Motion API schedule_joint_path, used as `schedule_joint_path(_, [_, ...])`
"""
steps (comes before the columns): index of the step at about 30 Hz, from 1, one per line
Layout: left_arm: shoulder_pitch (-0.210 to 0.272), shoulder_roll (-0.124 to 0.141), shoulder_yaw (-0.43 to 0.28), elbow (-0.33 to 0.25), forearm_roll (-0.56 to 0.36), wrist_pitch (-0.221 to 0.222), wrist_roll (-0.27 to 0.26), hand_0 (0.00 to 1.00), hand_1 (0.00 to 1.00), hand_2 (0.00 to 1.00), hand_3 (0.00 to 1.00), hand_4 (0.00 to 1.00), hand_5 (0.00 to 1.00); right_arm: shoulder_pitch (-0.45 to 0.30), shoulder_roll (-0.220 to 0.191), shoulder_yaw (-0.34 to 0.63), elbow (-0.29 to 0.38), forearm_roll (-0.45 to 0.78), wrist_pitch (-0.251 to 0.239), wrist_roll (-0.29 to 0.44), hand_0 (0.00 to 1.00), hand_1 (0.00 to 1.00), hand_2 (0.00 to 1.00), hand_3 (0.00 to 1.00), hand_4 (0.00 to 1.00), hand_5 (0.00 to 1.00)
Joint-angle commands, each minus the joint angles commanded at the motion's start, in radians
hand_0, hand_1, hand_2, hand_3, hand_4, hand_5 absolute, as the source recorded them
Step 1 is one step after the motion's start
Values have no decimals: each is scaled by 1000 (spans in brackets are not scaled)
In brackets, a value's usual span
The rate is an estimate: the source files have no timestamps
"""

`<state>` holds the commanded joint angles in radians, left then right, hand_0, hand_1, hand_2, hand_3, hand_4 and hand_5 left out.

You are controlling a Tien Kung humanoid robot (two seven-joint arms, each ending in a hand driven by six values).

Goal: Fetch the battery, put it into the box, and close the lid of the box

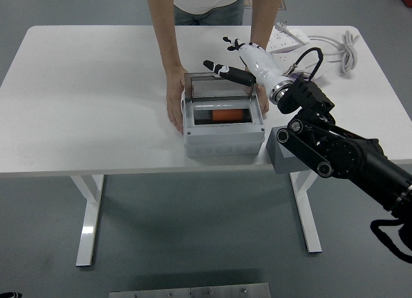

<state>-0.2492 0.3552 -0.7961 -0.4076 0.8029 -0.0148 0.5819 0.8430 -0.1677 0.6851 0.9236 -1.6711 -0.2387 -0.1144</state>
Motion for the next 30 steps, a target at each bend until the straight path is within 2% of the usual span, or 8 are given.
schedule_joint_path(9, [-8,2,-5,1,13,-5,2,834,900,847,815,848,526,-2,7,-27,-10,8,-12,-4,998,927,867,970,998,998])
schedule_joint_path(20, [3,7,7,0,-13,6,-5,837,900,846,814,847,526,-21,-24,-76,28,22,7,-38,998,921,863,963,998,998])
schedule_joint_path(21, [2,7,9,0,-16,7,-7,838,900,845,814,847,526,-24,-29,-85,33,24,12,-42,998,821,808,944,998,998])
schedule_joint_path(26, [1,8,16,1,-28,11,-13,838,900,845,814,847,526,-36,-48,-116,66,28,29,-63,998,821,808,944,998,998])
schedule_joint_path(27, [1,8,17,2,-30,12,-14,838,900,845,814,846,525,-40,-54,-119,78,25,31,-70,998,762,776,928,998,998])
schedule_joint_path(30, [3,7,20,2,-37,14,-16,838,900,845,814,846,525,-51,-71,-120,122,12,45,-103,998,762,776,928,998,998])
